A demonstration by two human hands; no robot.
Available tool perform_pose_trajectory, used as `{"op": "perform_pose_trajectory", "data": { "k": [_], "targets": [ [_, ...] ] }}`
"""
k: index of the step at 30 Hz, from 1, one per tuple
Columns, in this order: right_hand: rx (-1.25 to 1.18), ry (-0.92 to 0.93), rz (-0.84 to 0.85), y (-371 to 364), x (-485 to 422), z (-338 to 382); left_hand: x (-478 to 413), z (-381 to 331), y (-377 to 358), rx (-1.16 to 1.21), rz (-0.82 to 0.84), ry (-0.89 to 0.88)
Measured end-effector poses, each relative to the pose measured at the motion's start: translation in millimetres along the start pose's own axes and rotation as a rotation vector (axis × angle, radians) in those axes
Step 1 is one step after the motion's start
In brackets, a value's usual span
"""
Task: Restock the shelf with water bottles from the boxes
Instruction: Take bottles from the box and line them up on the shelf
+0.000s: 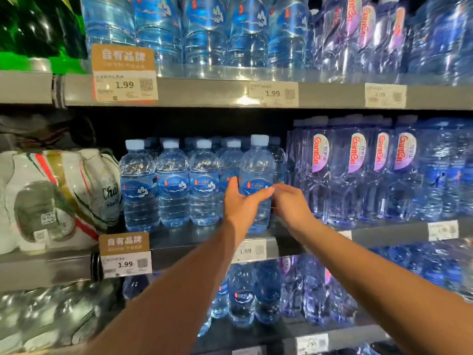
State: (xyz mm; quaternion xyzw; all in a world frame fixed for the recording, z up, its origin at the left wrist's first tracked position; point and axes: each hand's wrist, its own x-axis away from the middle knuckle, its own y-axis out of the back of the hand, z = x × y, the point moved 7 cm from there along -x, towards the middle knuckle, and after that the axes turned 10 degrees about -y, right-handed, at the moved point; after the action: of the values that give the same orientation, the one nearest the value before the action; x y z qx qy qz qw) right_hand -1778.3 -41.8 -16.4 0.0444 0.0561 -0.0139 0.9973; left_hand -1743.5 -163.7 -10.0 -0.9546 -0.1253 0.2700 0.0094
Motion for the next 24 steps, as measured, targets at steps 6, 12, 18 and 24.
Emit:
{"op": "perform_pose_trajectory", "data": {
  "k": [6,12,18,24],
  "targets": [
    [0.116,0.030,0.051,26.0,21.7,5.9,1.8,10.4,-37.3,-0.054,0.161,0.157],
    [0.158,0.047,-0.118,21.0,33.4,-0.5,5.5,11.4,-16.4,-0.020,0.015,0.203],
    [0.291,0.133,-0.261,19.4,51.9,7.3,9.2,12.6,-21.7,-0.018,0.034,0.212],
    [0.194,-0.051,-0.178,22.5,37.4,5.7,1.8,24.7,-49.2,0.080,0.019,0.301]
  ]
}}
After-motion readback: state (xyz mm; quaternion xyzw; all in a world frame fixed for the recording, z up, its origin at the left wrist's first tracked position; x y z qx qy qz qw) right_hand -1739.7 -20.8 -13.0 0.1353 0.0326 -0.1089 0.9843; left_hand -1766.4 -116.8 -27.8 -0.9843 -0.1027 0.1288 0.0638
